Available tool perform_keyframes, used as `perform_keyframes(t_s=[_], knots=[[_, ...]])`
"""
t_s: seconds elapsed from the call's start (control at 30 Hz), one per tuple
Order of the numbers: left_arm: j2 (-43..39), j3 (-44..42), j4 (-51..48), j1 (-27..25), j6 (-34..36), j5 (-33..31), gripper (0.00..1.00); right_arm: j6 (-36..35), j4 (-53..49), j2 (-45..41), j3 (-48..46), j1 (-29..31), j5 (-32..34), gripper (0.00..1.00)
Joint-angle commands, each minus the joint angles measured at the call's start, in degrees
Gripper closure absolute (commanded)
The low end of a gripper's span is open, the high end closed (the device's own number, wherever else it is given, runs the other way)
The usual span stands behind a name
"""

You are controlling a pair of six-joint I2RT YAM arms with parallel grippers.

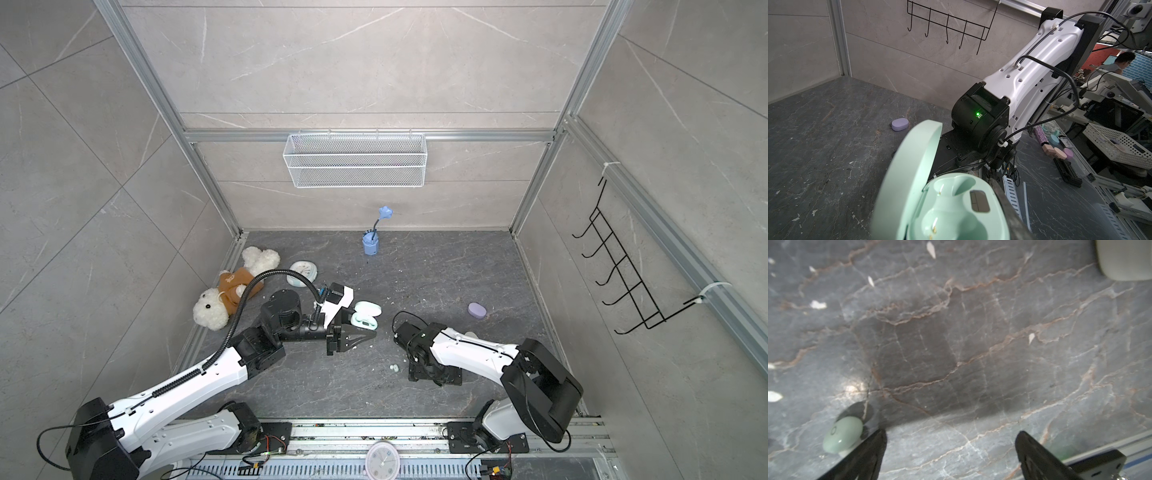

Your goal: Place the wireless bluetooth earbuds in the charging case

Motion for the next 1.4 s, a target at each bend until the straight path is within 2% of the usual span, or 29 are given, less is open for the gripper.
perform_keyframes(t_s=[0.0, 0.1, 0.27, 0.47, 0.7, 0.8, 1.07, 1.37], knots=[[-0.28, 3.03, 1.01, -0.26, 1.06, 1.17, 1.00, 1.46, -0.98, -1.08, -0.10, -1.04, 1.43, 0.00], [-0.87, 2.93, 0.32, -0.26, 1.28, 1.01, 1.00, 3.34, -1.52, -3.72, 0.71, -1.51, 0.25, 0.00], [-1.51, 2.54, -0.40, -0.26, 1.53, 0.81, 1.00, 9.49, 2.72, -9.83, 2.69, -1.64, -6.86, 0.04], [-2.04, 1.67, 0.15, -0.26, 1.63, 0.83, 1.00, 16.96, 7.04, -7.93, 3.03, -1.63, -10.16, 0.09], [-3.95, 0.01, 0.32, -0.26, 1.66, 0.31, 1.00, 25.65, 12.09, -6.08, -0.31, -2.64, -10.49, 0.40], [-4.59, -0.38, 0.18, -0.26, 1.88, 0.16, 1.00, 26.01, 14.25, -4.52, -1.21, -3.79, -12.46, 0.49], [-5.04, -0.95, 0.78, -0.26, 1.88, -0.06, 1.00, 23.57, 14.87, -1.69, -0.95, -6.94, -14.87, 0.63], [-4.37, -0.61, 1.11, -0.26, 1.90, 0.03, 1.00, 22.76, 16.82, 0.11, -2.26, -7.72, -18.58, 0.67]])
